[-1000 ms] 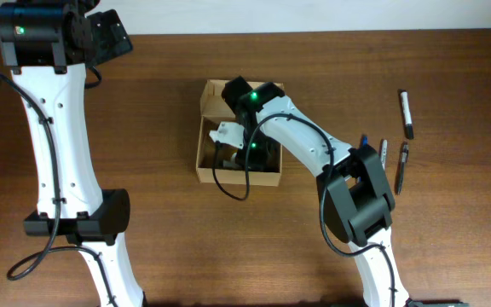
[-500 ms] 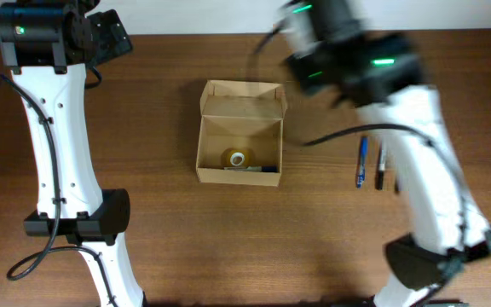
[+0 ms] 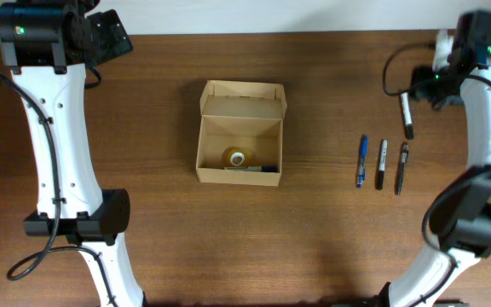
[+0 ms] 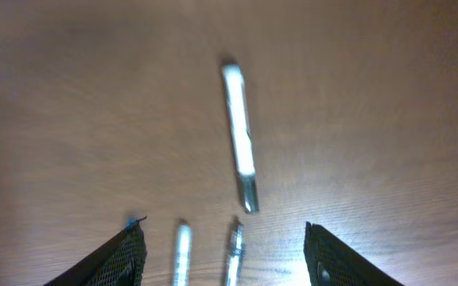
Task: Pack container
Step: 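Move the right gripper to the second white marker and grasp it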
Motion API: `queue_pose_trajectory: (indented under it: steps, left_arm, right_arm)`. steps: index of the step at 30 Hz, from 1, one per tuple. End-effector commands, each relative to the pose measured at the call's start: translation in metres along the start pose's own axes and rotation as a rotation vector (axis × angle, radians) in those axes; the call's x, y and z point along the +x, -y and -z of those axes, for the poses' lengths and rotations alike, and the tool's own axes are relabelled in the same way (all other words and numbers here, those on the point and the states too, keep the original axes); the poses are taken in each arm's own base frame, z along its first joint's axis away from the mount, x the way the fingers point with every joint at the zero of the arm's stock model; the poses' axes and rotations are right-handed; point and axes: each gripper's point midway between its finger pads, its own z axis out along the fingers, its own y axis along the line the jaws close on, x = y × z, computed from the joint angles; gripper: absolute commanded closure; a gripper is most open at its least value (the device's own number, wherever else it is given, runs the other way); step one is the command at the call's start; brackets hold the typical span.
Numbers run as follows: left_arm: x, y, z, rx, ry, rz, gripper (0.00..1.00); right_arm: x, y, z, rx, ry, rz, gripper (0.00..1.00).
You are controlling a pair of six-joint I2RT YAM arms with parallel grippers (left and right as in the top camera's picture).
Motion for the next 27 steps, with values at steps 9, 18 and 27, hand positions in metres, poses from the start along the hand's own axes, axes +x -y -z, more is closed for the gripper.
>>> queue_pose_trajectory:
  steps: [9, 18, 27]
  left_arm:
    - [0.001, -0.002, -0.003, -0.006, -0.008, -0.007, 0.0]
    - [0.001, -0.002, -0.003, -0.006, -0.008, -0.007, 0.0]
    - [0.001, -0.002, -0.003, -0.006, -0.008, -0.007, 0.0]
  right_arm:
    - [0.061, 0.024, -0.099, -0.033, -0.274, -0.072, 0.38]
    - [0.053, 0.024, -0.108, -0.04, -0.241, -0.001, 0.42]
    - [0.039, 0.023, -0.112, -0.043, -0.18, 0.034, 0.42]
